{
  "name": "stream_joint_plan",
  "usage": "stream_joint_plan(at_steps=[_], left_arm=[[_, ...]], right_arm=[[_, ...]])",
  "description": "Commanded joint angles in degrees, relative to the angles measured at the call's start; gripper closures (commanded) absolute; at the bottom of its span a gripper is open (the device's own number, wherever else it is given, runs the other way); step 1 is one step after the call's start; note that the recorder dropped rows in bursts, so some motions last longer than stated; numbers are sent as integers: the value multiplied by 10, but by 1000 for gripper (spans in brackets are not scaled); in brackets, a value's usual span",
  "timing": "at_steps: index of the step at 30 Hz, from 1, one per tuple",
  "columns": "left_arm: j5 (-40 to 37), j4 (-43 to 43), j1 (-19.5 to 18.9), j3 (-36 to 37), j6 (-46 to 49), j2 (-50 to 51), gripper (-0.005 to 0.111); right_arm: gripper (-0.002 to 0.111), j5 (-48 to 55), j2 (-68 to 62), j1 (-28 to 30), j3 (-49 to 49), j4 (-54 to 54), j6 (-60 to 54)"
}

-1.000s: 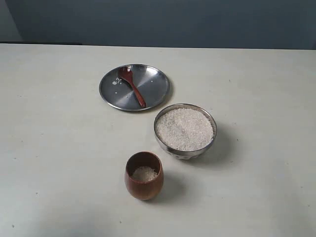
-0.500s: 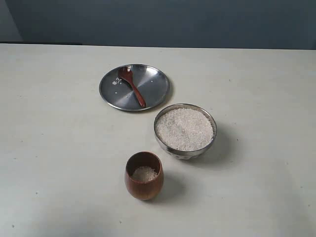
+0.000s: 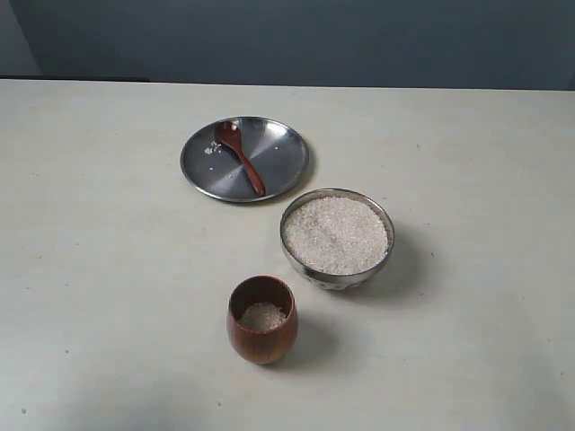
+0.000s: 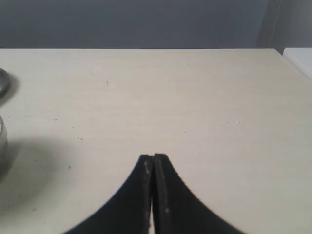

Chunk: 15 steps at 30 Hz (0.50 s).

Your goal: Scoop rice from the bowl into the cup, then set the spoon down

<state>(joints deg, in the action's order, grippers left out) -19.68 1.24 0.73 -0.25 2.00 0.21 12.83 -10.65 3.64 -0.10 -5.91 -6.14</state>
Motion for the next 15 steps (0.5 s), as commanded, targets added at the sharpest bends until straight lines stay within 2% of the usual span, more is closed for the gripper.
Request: stream_joint_plan(at_steps=[1,11,15], left_arm=[[6,0,-1,2,0,-2,106],[6,0,-1,2,0,-2,106],[6,0,-1,2,0,-2,106]], right_arm=[[108,8,2,3,1,9,4],[108,8,2,3,1,9,4],[108,19,2,3,1,7,61]])
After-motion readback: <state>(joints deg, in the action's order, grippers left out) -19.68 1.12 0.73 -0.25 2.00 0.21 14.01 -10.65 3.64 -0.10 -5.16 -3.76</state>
